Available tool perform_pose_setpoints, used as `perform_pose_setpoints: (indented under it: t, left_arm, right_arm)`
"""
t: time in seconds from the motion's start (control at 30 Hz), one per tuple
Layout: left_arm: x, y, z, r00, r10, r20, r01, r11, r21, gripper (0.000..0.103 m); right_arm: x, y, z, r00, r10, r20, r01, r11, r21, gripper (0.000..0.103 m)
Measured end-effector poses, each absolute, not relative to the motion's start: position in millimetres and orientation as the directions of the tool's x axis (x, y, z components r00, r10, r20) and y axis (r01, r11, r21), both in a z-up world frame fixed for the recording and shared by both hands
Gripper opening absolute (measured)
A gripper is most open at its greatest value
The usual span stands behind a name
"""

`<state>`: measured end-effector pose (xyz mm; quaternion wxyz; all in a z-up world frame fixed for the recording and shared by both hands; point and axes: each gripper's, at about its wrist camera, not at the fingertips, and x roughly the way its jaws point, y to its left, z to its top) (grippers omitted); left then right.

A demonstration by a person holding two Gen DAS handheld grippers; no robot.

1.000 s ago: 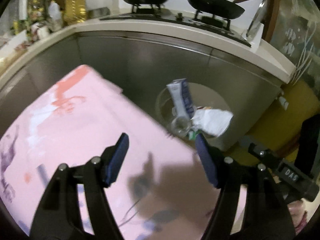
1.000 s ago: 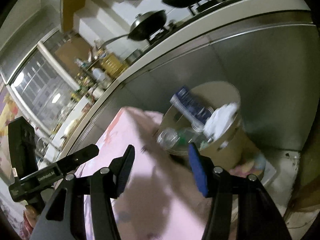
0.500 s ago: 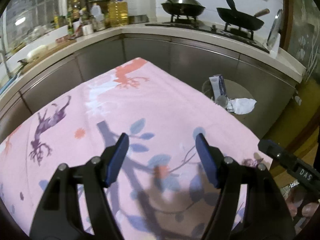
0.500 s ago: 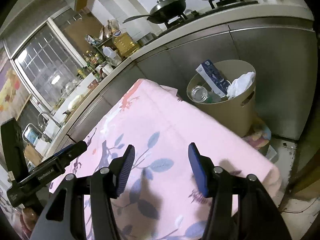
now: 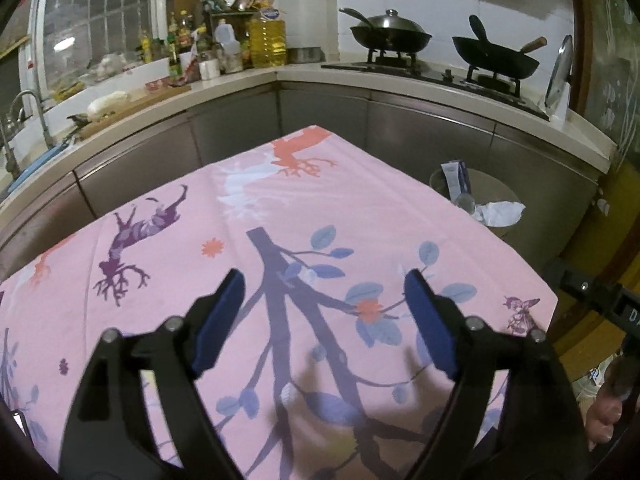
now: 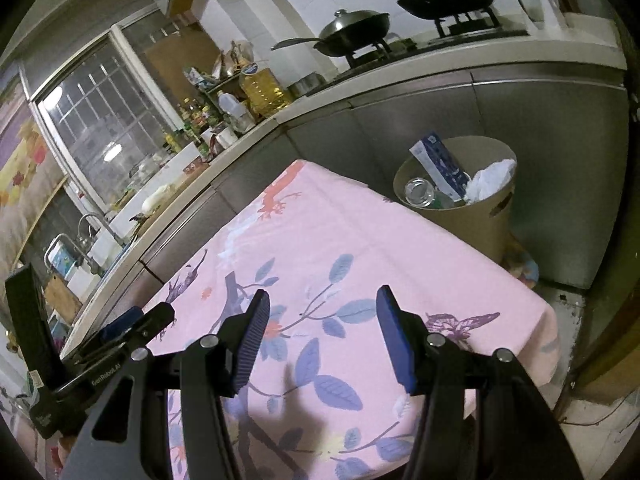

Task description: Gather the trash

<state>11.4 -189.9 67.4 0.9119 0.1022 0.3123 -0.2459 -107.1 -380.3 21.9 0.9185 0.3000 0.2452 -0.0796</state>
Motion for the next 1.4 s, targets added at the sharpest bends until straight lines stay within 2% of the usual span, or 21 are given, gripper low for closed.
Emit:
perform_pose_setpoints:
  t: [0.1, 0.33, 0.6, 1.0, 1.4]
  left_arm:
    - [8, -187, 69, 0.693, -0.378, -0.614, 0.509, 0.860, 0.045, 0.080]
    - [6, -182, 73, 0.705, -0.379, -0.599, 0.502, 0.864, 0.044, 0.097]
    - [4, -182, 75, 0.711, -0.365, -0.601, 0.494, 0.868, 0.057, 0.097]
    - [-7, -182, 86, 0.757, -0.346, -0.554, 0.484, 0.867, 0.119, 0.097]
    - [-15, -188, 93, 0.806, -0.269, -0.527, 0.426, 0.882, 0.202, 0.097]
  right_arm:
    - [-106, -377, 25, 0.869, 0.007, -0.494, 0.285, 0.809, 0.514, 0.054]
    - [-106, -371, 27, 0.866, -0.011, -0.500, 0.302, 0.807, 0.507, 0.059]
    - [-108, -366, 29, 0.855, -0.062, -0.514, 0.351, 0.800, 0.487, 0.069]
    - [-113, -373, 27, 0.854, -0.076, -0.514, 0.373, 0.777, 0.506, 0.071]
    - [-120, -375, 26, 0.856, -0.057, -0.514, 0.372, 0.757, 0.536, 0.071]
